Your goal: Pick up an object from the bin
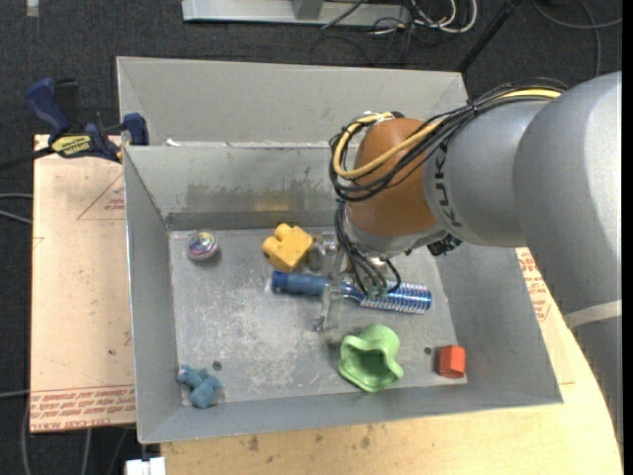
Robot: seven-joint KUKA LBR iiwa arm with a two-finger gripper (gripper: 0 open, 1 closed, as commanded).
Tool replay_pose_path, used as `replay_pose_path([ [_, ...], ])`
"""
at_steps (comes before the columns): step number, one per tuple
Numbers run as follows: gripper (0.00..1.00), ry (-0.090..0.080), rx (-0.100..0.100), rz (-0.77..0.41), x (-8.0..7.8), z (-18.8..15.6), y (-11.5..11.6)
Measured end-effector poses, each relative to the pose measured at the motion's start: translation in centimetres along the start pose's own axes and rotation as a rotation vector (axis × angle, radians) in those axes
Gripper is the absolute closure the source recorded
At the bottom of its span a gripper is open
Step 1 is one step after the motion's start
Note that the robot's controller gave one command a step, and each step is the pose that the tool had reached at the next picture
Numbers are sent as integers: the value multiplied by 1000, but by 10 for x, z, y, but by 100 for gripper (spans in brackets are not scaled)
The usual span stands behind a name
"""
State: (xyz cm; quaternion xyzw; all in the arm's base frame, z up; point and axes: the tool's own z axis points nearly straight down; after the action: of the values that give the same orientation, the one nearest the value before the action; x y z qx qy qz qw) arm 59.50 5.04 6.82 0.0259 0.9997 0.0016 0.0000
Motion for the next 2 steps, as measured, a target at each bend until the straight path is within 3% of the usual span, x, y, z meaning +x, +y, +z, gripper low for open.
replay_pose_path([
  [1, 100, 0, -1, 1, 0, -1, 0],
  [2, 100, -7, 1, 1, -2, -63, 0],
])
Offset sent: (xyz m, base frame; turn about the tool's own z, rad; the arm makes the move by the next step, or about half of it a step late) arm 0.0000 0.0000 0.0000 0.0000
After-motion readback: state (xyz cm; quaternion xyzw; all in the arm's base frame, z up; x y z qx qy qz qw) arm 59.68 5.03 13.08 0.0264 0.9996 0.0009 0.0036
